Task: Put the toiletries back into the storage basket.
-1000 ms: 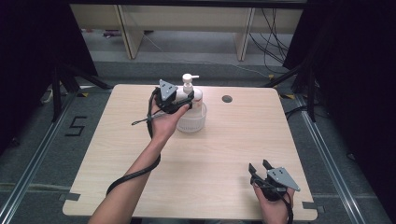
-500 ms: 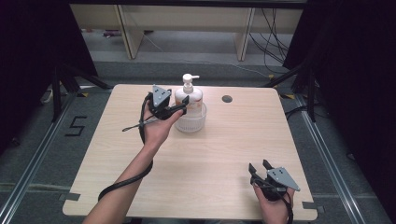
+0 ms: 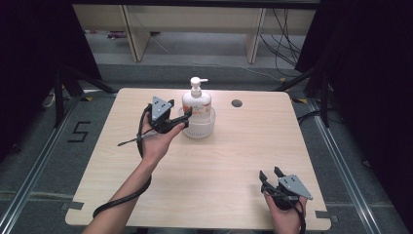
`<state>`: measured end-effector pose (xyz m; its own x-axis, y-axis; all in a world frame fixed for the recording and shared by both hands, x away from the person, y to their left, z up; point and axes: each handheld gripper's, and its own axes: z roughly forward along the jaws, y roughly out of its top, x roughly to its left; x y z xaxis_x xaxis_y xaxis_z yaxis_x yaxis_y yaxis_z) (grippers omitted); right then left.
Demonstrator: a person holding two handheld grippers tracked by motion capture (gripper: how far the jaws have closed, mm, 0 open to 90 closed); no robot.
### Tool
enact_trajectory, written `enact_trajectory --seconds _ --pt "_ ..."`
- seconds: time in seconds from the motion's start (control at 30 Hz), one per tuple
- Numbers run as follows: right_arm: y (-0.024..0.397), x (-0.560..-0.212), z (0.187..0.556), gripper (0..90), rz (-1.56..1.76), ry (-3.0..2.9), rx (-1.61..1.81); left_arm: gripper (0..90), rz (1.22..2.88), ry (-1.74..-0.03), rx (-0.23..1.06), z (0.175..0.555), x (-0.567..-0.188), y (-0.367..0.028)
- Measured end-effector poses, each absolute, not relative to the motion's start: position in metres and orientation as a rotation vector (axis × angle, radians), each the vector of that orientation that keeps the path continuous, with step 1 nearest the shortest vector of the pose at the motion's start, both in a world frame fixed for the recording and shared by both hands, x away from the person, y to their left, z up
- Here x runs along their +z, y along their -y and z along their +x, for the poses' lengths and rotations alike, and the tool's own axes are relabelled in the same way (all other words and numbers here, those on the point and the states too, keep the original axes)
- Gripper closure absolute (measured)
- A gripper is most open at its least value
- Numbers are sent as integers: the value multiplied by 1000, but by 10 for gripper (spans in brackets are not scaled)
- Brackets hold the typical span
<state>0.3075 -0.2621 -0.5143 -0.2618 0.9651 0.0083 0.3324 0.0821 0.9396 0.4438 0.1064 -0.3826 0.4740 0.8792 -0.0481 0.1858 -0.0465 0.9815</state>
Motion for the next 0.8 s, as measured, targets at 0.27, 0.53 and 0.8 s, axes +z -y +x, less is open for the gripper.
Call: enact_trajectory --seconds 0.27,0.53,0.8 --pt "261 -514 306 428 1323 -1689 1189 292 1536 -952 735 433 -386 -114" --pt "262 -514 306 428 1302 -1688 1166 292 1545 -953 748 422 -394 -124" --pt "262 -513 305 428 1322 -1705 1162 293 1552 -955 752 409 -402 -137"
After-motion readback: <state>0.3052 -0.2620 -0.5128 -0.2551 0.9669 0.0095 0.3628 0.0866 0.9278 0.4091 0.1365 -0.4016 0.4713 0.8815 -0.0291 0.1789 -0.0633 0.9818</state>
